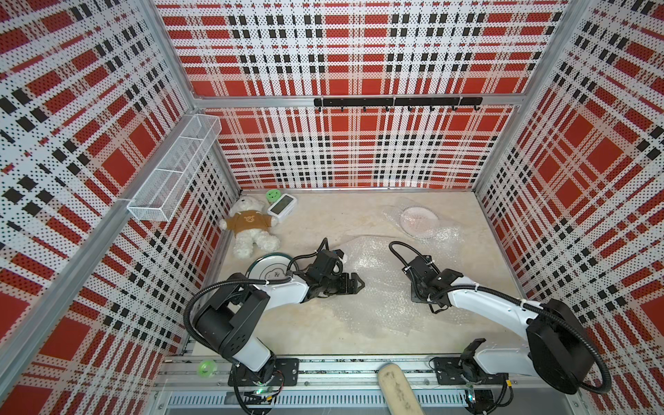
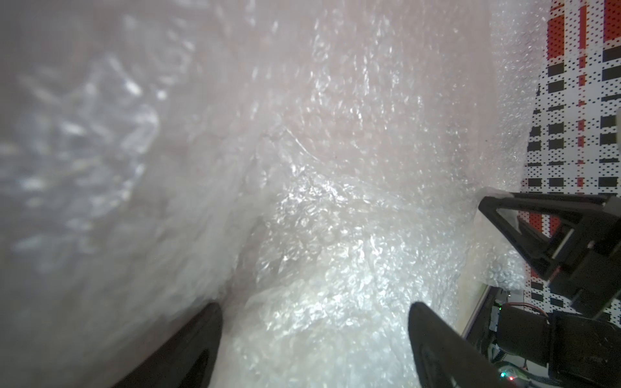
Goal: Unpack dinner plates from bubble wrap
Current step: Adjust the bubble wrap on the bubble wrap.
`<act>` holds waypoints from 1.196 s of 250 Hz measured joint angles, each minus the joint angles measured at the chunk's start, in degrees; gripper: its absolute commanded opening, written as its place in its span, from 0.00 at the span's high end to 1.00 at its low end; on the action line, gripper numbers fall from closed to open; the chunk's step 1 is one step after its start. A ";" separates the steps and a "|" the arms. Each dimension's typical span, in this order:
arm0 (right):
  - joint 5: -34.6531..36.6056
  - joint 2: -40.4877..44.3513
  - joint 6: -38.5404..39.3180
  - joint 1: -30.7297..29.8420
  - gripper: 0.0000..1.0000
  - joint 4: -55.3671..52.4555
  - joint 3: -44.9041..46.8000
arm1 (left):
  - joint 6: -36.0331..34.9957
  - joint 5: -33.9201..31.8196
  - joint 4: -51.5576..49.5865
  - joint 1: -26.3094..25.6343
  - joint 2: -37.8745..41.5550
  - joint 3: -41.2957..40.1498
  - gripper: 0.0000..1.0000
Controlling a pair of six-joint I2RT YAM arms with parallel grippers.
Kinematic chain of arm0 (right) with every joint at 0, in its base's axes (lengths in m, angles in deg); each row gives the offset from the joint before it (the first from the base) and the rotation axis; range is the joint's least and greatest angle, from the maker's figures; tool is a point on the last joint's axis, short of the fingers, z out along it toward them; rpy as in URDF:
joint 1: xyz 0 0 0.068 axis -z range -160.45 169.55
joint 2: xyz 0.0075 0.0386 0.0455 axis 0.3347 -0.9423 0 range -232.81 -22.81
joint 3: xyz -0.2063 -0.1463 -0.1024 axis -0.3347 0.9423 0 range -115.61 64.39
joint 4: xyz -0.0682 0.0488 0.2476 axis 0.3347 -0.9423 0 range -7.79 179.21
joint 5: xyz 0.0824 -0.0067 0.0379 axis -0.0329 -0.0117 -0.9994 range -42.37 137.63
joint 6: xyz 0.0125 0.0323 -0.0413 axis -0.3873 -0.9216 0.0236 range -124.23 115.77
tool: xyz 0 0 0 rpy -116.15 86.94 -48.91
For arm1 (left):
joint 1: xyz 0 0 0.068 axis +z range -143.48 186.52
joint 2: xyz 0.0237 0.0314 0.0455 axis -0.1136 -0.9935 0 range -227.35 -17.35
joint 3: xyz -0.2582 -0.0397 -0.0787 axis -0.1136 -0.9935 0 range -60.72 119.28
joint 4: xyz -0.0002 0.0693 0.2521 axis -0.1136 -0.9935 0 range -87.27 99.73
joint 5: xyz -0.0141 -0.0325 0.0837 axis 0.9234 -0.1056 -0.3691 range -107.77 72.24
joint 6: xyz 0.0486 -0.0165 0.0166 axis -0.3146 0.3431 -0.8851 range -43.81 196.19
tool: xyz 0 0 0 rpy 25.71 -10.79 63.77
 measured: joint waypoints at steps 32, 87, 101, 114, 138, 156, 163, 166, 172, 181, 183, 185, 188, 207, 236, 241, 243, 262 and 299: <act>0.59 1.77 0.46 1.01 0.98 -0.79 -0.04 | 0.00 0.13 0.46 0.09 0.00 -0.17 0.10; 0.28 5.88 2.69 7.63 1.00 -1.03 -0.24 | 0.11 0.81 1.66 0.44 -0.15 -0.63 0.11; 0.28 6.40 3.48 9.46 1.00 -1.09 -0.52 | 0.17 0.87 1.79 0.48 -0.17 -0.68 0.11; 0.20 6.54 4.22 10.88 1.00 -1.14 -1.09 | 0.20 0.98 1.99 0.55 -0.20 -0.76 0.11; -0.94 6.88 5.88 13.16 1.00 -1.25 -2.67 | 0.22 1.29 2.32 0.66 -0.22 -0.85 0.11; -2.16 8.17 7.08 13.84 1.00 -1.51 -3.89 | 0.28 1.66 2.40 0.72 -0.24 -0.85 0.11; -2.71 9.07 7.69 13.92 1.00 -1.75 -4.46 | 0.35 1.81 2.43 0.79 -0.24 -0.85 0.11; -3.19 9.49 7.87 13.90 1.00 -1.92 -4.79 | 0.37 1.92 2.43 0.81 -0.24 -0.85 0.11; -3.91 10.29 8.31 13.88 1.00 -2.25 -5.49 | 0.48 2.29 2.47 0.87 -0.24 -0.85 0.11; -5.05 11.37 8.92 13.70 1.00 -2.89 -6.71 | 0.70 2.73 2.49 0.94 -0.24 -0.85 0.11; -5.33 11.65 8.98 13.64 1.00 -3.08 -7.10 | 0.72 2.91 2.49 0.94 -0.24 -0.85 0.11; -5.51 11.87 9.14 13.55 1.00 -3.17 -7.45 | 0.83 3.08 2.49 0.94 -0.20 -0.85 0.11; -5.84 12.22 9.27 13.33 1.00 -3.43 -8.02 | 0.94 3.23 2.47 0.94 -0.13 -0.85 0.11; -7.41 13.64 9.84 11.26 1.00 -4.31 -11.78 | 1.73 4.24 1.36 0.98 0.55 -0.85 0.10; -10.29 13.51 9.73 5.66 1.00 -4.70 -17.84 | 3.48 6.14 -1.77 0.96 4.33 -0.85 0.11; -11.04 13.31 9.62 4.68 1.00 -4.63 -18.67 | 3.82 6.32 -2.32 0.98 5.46 -0.85 0.11; -11.43 13.20 9.49 4.26 1.00 -4.55 -19.04 | 3.98 6.51 -2.56 1.01 6.14 -0.85 0.11; -14.19 11.93 8.44 1.25 1.00 -3.19 -20.87 | 5.03 6.62 -4.85 1.44 12.74 -0.85 0.10; -17.77 5.25 6.36 -3.85 1.00 0.22 -23.78 | 2.99 -0.50 -16.79 2.67 26.58 3.61 0.10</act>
